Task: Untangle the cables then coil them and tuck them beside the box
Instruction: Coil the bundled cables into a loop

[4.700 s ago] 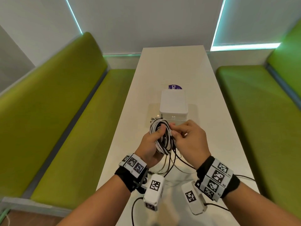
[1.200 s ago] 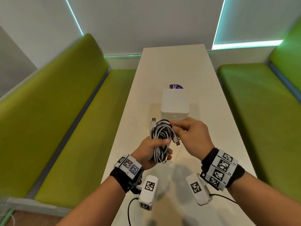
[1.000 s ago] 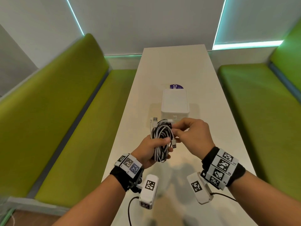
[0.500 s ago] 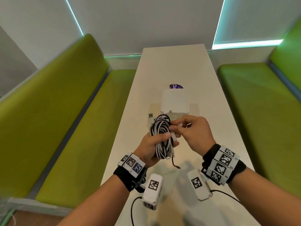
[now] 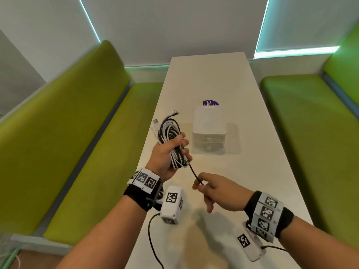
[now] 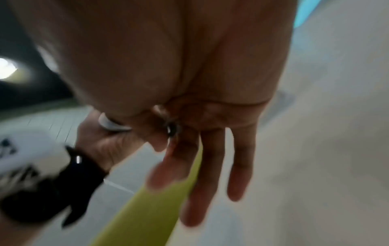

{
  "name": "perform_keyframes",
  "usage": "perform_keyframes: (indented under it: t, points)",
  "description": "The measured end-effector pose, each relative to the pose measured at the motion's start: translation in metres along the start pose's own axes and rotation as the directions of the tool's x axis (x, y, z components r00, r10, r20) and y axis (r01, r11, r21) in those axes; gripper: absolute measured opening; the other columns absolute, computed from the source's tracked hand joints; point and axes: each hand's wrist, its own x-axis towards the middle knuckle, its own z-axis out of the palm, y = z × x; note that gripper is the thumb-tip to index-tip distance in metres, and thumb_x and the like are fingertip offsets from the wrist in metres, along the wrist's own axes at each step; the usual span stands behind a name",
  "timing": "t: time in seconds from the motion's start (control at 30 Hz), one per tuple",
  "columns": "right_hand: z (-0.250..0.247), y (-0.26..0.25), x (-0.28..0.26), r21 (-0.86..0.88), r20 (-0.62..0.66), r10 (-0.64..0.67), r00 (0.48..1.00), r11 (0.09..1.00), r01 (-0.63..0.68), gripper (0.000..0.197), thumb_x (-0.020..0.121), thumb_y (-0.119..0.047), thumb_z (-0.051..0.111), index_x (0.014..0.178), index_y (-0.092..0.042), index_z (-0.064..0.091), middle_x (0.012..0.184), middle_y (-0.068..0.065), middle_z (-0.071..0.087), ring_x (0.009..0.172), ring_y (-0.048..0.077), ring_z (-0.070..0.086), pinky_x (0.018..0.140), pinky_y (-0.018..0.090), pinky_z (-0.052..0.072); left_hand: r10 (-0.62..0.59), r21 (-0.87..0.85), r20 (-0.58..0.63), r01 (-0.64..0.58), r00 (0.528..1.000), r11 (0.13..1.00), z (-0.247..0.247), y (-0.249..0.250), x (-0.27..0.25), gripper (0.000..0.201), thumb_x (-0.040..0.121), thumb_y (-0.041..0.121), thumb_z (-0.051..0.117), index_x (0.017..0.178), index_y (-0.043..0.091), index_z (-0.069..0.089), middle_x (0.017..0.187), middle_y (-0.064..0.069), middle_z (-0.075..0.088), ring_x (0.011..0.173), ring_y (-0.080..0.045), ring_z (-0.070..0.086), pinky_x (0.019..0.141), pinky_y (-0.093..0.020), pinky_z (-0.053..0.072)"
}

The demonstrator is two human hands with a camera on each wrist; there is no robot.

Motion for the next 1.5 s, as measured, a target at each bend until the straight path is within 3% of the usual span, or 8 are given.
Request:
perform_keyframes:
  t: [0.2,0.33,0.47,0.63,0.83,1.07,1.3,1.5]
  points:
    - [0.008,-0.032,-0.018,-0.684,0.098,-0.218,0.971,0.694,0.225,0.037,0.105,-0.02,0.044,0.141,-0.026,0.047,0.129,0.001,0.063,0.112,0.027,0.061,0.091,0.043,0.051,0.209,0.444,-0.286,-0.065,0.935,0.894,-0.008,-0.011,0.007,0.027,0.082,0.03,0.078,0.087,0.012,0.059,0.069,-0.003,0.05,0.057,-0.021,0.046,0.064,-0.043,0.041]
    - [-0.007,-0.061,-0.017,-0.728,0.109,-0.445,0.889,0.573,0.376,0.027,0.1,-0.013,0.05,0.12,-0.017,0.067,0.113,0.002,0.06,0.101,0.024,0.06,0.084,0.042,0.052,0.102,0.548,-0.178,0.013,0.979,0.836,0.009,-0.031,-0.007,0.033,0.083,0.04,0.079,0.077,0.015,0.059,0.058,0.002,0.055,0.056,-0.02,0.048,0.051,-0.028,0.04]
    - [-0.027,-0.066,-0.021,-0.623,-0.009,-0.501,0.865,0.68,0.387,0.023,0.096,-0.015,0.055,0.096,-0.018,0.077,0.099,-0.002,0.067,0.089,0.016,0.062,0.083,0.034,0.051,-0.052,0.492,-0.116,0.103,0.992,0.864,0.02,-0.034,-0.019,0.06,0.07,0.069,0.069,0.072,0.009,0.065,0.06,-0.01,0.056,0.056,-0.024,0.052,0.048,-0.028,0.041]
    - [-0.022,-0.07,-0.03,-0.355,-0.318,-0.434,0.843,0.879,0.319,0.02,0.084,-0.012,0.063,0.072,-0.02,0.078,0.069,-0.007,0.068,0.064,0.01,0.062,0.06,0.018,0.049,-0.069,0.363,-0.06,0.086,0.996,0.928,0.028,-0.03,-0.026,0.105,0.062,0.077,0.073,0.118,-0.011,0.058,0.106,-0.031,0.06,0.099,-0.043,0.058,0.091,-0.055,0.042]
    - [-0.009,-0.066,-0.027,-0.277,-0.575,-0.407,0.71,0.913,0.299,0.018,0.079,-0.011,0.066,0.064,-0.022,0.067,0.059,-0.007,0.062,0.061,0.011,0.059,0.056,0.012,0.043,-0.003,0.315,-0.092,0.032,0.996,0.948,0.041,-0.03,-0.026,0.098,0.069,0.073,0.07,0.126,-0.006,0.058,0.124,-0.035,0.061,0.115,-0.047,0.062,0.106,-0.062,0.039]
    - [-0.013,-0.058,-0.022,-0.036,-0.665,-0.204,0.718,0.969,0.243,0.031,0.076,-0.027,0.079,0.076,-0.022,0.049,0.066,0.003,0.063,0.056,0.024,0.067,0.056,0.039,0.058,-0.006,0.245,-0.045,0.016,0.999,0.969,0.035,-0.03,-0.023,0.088,0.055,0.077,0.076,0.11,0.009,0.065,0.082,-0.003,0.063,0.069,-0.021,0.062,0.058,-0.035,0.052]
    - [-0.007,-0.055,-0.022,-0.117,-0.636,-0.35,0.688,0.925,0.362,0.027,0.077,-0.012,0.081,0.097,-0.026,0.068,0.083,-0.009,0.066,0.066,0.012,0.063,0.061,0.015,0.048,-0.079,0.248,0.003,0.076,0.997,0.966,0.026,-0.038,-0.025,0.085,0.053,0.074,0.081,0.102,0.006,0.066,0.081,-0.006,0.062,0.077,-0.024,0.066,0.067,-0.037,0.051]
    - [-0.014,-0.049,-0.021,-0.179,-0.517,-0.449,0.729,0.889,0.421,0.028,0.079,-0.013,0.079,0.105,-0.024,0.077,0.091,-0.007,0.071,0.08,0.013,0.067,0.069,0.019,0.053,-0.179,0.152,0.153,0.155,0.972,0.976,0.014,-0.037,-0.031,0.042,0.072,0.021,0.085,0.103,0.003,0.063,0.088,-0.014,0.056,0.078,-0.025,0.058,0.071,-0.035,0.05]
